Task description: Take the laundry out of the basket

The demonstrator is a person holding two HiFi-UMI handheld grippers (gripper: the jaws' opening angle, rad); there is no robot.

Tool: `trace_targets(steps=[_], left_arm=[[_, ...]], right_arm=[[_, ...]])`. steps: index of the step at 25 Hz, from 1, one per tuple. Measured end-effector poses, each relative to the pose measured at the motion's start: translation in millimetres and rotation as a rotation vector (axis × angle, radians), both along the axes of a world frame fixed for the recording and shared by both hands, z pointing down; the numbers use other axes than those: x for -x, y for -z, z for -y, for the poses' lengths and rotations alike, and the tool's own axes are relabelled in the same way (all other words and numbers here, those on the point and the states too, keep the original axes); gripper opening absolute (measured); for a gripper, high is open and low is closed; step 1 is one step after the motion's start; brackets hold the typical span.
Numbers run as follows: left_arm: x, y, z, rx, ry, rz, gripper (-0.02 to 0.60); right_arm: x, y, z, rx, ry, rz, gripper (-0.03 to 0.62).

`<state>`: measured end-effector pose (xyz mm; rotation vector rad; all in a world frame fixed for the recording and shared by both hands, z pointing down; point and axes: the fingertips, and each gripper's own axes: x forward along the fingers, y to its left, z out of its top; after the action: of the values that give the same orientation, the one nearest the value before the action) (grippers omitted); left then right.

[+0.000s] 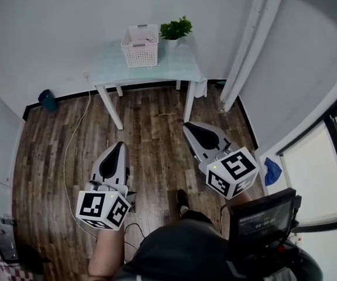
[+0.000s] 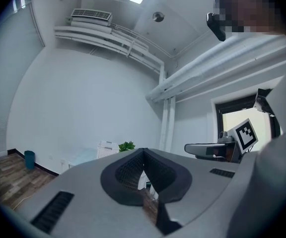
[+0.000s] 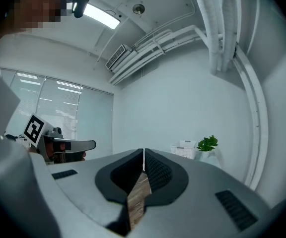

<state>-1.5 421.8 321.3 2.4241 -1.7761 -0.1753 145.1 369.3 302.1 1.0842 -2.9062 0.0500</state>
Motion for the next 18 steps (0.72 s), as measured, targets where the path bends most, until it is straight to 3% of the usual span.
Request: trace_targets(steps=[5,18], left_arm=[[-7.0,-0.4,74.9,0.003,0.028,0.017,0.002],[-46.8,10.9,200.0,0.008,0.011,0.037,0.002]], right_arm=[[-0.6,-5.0,78.4,-0.009,0.054,0.008,0.021],[-29.8,0.6,197.4,-0.031,0.11,0.03,0.021]])
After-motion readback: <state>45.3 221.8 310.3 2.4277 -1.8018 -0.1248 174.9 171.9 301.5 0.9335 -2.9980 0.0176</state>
